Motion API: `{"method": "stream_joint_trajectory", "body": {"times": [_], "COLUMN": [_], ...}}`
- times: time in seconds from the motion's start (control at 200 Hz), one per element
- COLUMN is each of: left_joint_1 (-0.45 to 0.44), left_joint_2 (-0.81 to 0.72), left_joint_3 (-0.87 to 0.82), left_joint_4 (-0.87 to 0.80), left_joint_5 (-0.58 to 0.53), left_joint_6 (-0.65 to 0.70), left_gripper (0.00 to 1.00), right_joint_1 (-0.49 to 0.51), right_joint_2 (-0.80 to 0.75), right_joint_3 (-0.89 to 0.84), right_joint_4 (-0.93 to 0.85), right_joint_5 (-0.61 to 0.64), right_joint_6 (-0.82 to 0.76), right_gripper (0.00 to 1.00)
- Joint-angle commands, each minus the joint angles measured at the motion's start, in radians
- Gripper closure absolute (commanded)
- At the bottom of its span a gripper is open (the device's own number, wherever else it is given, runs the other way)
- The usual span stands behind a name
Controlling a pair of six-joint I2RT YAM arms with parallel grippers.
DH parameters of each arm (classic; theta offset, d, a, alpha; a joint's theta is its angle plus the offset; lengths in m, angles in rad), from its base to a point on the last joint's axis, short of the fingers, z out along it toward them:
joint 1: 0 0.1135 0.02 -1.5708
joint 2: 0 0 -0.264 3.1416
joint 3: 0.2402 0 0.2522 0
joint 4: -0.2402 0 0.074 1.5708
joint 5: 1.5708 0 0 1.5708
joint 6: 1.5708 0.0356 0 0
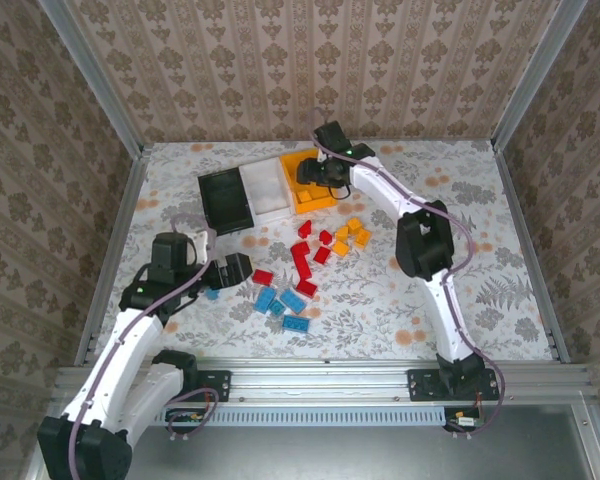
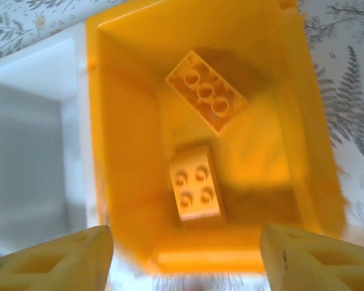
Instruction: Sort the legos into containers by color
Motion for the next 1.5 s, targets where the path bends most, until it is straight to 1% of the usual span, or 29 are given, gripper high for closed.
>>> {"method": "stream_joint_trajectory", "body": {"times": [0.0,0.06,0.135,0.215,0.28,0.375,0.505,0.68,0.835,1.11,1.29,1.365,1.495], "left_joint_1": [-0.026,-0.041,-0.058,-0.071,-0.08,-0.088,-0.1,-0.103,-0.104,-0.103,-0.103,-0.104,-0.104], "left_joint_2": [-0.007,0.006,0.03,0.057,0.081,0.113,0.126,0.122,0.122,0.124,0.125,0.126,0.13], "left_joint_3": [0.002,-0.004,-0.007,-0.009,-0.009,0.0,0.014,0.023,0.025,0.014,0.009,0.006,0.003], "left_joint_4": [0.031,0.05,0.069,0.089,0.106,0.122,0.121,0.09,0.068,0.07,0.07,0.073,0.08], "left_joint_5": [-0.029,-0.038,-0.048,-0.054,-0.057,-0.06,-0.07,-0.086,-0.098,-0.11,-0.115,-0.116,-0.115], "left_joint_6": [-0.039,-0.046,-0.051,-0.054,-0.055,-0.055,-0.057,-0.038,-0.023,-0.022,-0.022,-0.022,-0.025], "left_gripper": [0.0,0.0,0.0,0.0,0.0,0.0,0.0,0.0,0.0,0.0,0.0,0.0,0.0], "right_joint_1": [-0.021,-0.043,-0.073,-0.092,-0.095,-0.091,-0.091,-0.091,-0.091,-0.107,-0.124,-0.132,-0.135], "right_joint_2": [-0.195,-0.265,-0.328,-0.364,-0.369,-0.34,-0.305,-0.237,-0.181,-0.125,-0.126,-0.129,-0.13], "right_joint_3": [-0.175,-0.313,-0.46,-0.566,-0.602,-0.59,-0.577,-0.513,-0.463,-0.423,-0.434,-0.442,-0.45], "right_joint_4": [-0.034,-0.027,-0.028,-0.021,-0.021,-0.058,-0.06,-0.065,-0.078,-0.083,-0.077,-0.07,-0.075], "right_joint_5": [0.044,0.057,0.039,0.019,0.009,0.012,0.067,0.06,0.061,0.068,0.075,0.067,0.066], "right_joint_6": [-0.047,-0.053,-0.068,-0.103,-0.141,-0.18,-0.19,-0.2,-0.203,-0.2,-0.185,-0.182,-0.18], "right_gripper": [0.29,0.27,0.27,0.27,0.27,0.27,0.28,0.31,0.37,0.46,0.56,0.57,0.55]}}
